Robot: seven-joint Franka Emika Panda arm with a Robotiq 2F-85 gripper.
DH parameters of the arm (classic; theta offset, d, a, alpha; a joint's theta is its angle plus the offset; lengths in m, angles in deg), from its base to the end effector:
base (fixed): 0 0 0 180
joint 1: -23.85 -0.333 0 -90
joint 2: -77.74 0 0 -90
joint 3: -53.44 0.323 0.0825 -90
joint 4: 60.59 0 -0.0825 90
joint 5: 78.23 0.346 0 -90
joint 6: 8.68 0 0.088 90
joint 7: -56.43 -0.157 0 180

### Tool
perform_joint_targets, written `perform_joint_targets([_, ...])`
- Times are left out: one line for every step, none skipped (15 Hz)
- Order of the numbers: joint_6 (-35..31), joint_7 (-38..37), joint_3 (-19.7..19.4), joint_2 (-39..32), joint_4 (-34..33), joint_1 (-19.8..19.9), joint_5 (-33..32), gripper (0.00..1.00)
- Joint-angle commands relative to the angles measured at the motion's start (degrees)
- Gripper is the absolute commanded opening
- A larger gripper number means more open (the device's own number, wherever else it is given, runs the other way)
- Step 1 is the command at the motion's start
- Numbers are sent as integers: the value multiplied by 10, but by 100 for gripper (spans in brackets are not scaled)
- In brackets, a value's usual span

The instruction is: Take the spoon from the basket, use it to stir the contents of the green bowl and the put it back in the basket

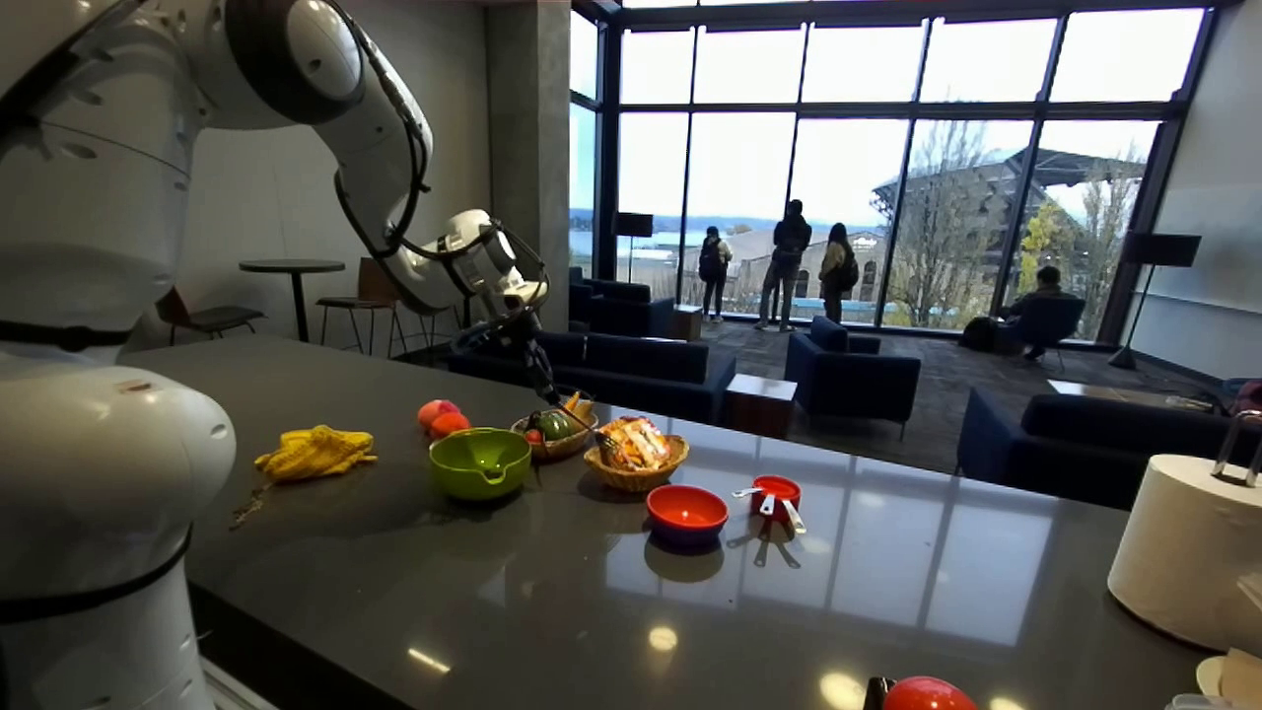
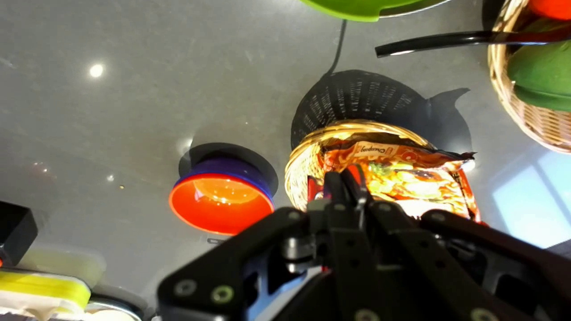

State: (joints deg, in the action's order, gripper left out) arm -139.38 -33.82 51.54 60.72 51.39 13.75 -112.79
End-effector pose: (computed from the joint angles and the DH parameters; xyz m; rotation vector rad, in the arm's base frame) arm 0.5926 0.0508 0.3186 2.4382 -1.3904 0.5340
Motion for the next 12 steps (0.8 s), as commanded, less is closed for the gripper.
perform_joint_targets([-3,-22,-11,-16,-10,-6,-45,1])
perform_joint_targets([-5,-23,-11,-20,-10,-4,-52,1])
perform_joint_targets([-10,-22,-11,-24,-9,-2,-54,1])
perform_joint_targets([-15,-22,-11,-27,-9,0,-56,1])
perform_joint_targets([-18,-23,-12,-31,-9,0,-58,1])
perform_joint_targets([-22,-22,-14,-34,-9,0,-59,1])
perform_joint_targets([-28,-27,-17,-37,-9,0,-63,1])
perform_joint_targets([-31,-36,-21,-40,-10,-2,-71,1])
perform_joint_targets([-38,-37,-23,-43,-10,0,-73,1])
perform_joint_targets([-44,-37,-24,-47,-11,1,-76,1])
perform_joint_targets([-48,-41,-27,-50,-13,1,-79,1])
perform_joint_targets([-50,-41,-29,-54,-15,0,-81,1])
